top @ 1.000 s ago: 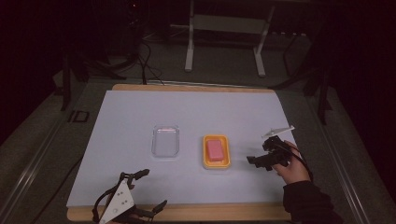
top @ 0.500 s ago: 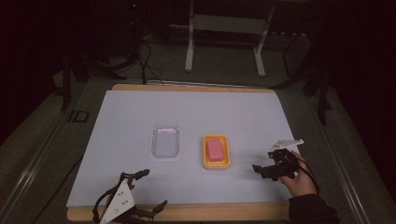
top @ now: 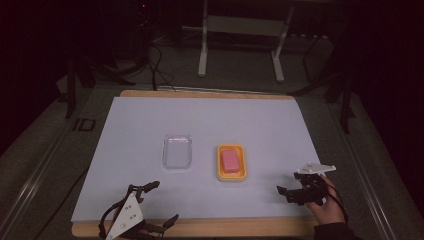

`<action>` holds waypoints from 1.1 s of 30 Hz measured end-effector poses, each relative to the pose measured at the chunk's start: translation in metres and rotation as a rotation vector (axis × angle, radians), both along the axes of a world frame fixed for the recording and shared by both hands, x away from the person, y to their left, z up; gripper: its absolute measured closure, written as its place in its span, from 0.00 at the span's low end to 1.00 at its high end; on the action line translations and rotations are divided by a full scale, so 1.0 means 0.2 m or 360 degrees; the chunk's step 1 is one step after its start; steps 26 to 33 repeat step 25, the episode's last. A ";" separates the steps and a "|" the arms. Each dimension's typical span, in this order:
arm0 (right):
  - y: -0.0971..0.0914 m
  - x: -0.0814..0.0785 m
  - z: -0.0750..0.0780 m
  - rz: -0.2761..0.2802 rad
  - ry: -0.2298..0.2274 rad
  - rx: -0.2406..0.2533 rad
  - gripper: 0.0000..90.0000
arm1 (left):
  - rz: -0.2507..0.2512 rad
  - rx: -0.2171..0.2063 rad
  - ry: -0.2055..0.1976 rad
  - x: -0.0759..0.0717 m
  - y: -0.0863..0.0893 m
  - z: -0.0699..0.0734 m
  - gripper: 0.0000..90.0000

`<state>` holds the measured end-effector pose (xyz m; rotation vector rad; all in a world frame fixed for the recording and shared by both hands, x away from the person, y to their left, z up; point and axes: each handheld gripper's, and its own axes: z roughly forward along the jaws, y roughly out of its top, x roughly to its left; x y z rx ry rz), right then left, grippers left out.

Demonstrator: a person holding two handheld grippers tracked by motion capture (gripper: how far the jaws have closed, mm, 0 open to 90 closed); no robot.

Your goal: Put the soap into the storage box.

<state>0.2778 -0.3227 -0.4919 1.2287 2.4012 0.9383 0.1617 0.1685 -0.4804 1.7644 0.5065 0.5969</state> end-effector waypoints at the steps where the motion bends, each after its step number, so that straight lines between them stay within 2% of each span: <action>1: -0.01 0.00 0.00 0.0007 -0.0009 0.0015 0.15 | 0.0000 0.0002 0.0001 0.00 0.00 0.00 0.02; 6: -0.01 0.00 -0.01 -0.0007 -0.0054 0.0053 0.15 | -0.0007 0.0002 0.0009 0.00 0.00 0.00 0.02; 10: 0.01 0.01 -0.02 0.0030 -0.0085 0.0123 0.15 | -0.0011 -0.0002 0.0012 0.00 0.00 0.00 0.02; 16: 0.02 0.01 -0.03 0.0050 -0.0122 0.0176 0.15 | -0.0009 -0.0005 0.0015 0.01 0.00 0.00 0.02; 23: 0.03 0.01 -0.04 0.0049 -0.0127 0.0141 0.15 | -0.0008 -0.0003 0.0020 0.01 0.00 0.00 0.02; 33: 0.02 0.01 -0.04 0.0046 -0.0125 0.0140 0.15 | -0.0009 -0.0002 0.0019 0.01 0.00 0.00 0.02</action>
